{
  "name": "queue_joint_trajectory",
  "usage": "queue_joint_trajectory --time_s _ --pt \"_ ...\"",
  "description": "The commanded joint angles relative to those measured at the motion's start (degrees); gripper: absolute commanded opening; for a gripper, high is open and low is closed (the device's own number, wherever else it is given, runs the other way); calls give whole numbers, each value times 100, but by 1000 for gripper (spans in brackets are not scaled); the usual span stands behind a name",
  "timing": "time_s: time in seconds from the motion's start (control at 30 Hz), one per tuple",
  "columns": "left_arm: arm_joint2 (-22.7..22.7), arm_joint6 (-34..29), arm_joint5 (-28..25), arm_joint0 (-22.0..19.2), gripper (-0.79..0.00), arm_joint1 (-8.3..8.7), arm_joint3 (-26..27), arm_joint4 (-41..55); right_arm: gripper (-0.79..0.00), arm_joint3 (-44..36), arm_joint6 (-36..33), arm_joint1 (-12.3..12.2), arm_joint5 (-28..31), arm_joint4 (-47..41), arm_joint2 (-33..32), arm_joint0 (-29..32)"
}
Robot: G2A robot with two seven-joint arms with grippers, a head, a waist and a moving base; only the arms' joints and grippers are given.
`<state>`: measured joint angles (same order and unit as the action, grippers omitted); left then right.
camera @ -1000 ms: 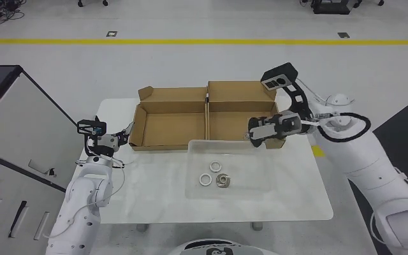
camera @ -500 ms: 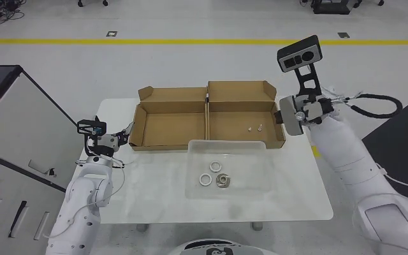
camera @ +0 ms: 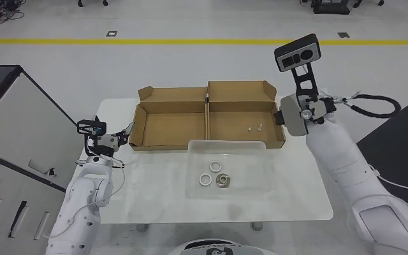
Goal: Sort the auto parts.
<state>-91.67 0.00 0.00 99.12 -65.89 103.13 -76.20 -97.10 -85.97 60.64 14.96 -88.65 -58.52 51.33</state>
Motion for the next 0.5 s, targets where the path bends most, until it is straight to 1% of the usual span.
queue_joint_trajectory --time_s 0.0,0.17,0.23,0.37,0.47 --pt "0 0 0 0 0 0 0 0 -785 -89 -99 47 -55 -290 5 54" --pt "0 0 0 0 0 0 0 0 -785 -240 -203 193 -181 -938 50 100" --pt "0 0 0 0 0 0 0 0 -785 -246 -203 244 -219 -1034 47 106" --pt "0 0 0 0 0 0 0 0 -785 -145 -203 299 -280 -717 -42 72" --pt "0 0 0 0 0 0 0 0 -785 12 -160 293 -344 -47 -156 19"
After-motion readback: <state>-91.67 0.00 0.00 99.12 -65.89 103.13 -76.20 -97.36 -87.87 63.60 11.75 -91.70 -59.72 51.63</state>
